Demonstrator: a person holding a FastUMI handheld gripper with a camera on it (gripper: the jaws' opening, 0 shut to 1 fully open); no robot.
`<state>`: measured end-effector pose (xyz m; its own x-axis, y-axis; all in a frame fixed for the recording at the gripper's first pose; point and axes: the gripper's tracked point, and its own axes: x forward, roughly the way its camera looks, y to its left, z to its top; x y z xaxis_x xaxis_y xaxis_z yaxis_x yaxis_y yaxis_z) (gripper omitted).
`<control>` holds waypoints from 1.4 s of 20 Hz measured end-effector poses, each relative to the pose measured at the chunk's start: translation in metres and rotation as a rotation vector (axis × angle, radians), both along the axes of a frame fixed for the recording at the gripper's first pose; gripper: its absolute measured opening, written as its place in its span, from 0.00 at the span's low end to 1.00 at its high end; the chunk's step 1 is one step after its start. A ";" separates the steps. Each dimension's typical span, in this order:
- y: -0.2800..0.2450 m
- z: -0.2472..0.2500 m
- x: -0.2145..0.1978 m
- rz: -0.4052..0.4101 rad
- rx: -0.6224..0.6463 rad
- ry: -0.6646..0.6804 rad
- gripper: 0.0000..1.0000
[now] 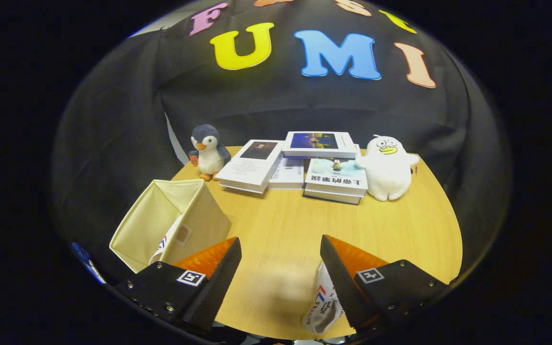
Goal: Open the storage box then place both shoes into the box .Put the left shoe in first, then the right shoe, with the right side of both shoes facing outward in a uniform manner.
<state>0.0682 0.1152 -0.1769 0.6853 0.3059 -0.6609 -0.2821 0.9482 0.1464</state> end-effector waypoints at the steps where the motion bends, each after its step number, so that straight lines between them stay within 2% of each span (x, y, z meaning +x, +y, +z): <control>1: -0.011 -0.006 0.001 -0.018 -0.002 0.004 0.99; 9: -0.084 -0.067 -0.005 -0.119 -0.035 0.098 0.99; 16: -0.111 -0.119 -0.017 -0.166 -0.071 0.203 0.99; 20: -0.118 -0.142 -0.025 -0.175 -0.114 0.258 0.90; 24: -0.110 -0.157 -0.032 -0.174 -0.093 0.313 0.89; 25: -0.109 -0.160 -0.033 -0.173 -0.099 0.324 0.78; 28: -0.101 -0.165 -0.034 -0.161 -0.083 0.363 0.76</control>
<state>0.0342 0.0139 -0.3417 0.4375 0.1492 -0.8868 -0.0727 0.9888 0.1305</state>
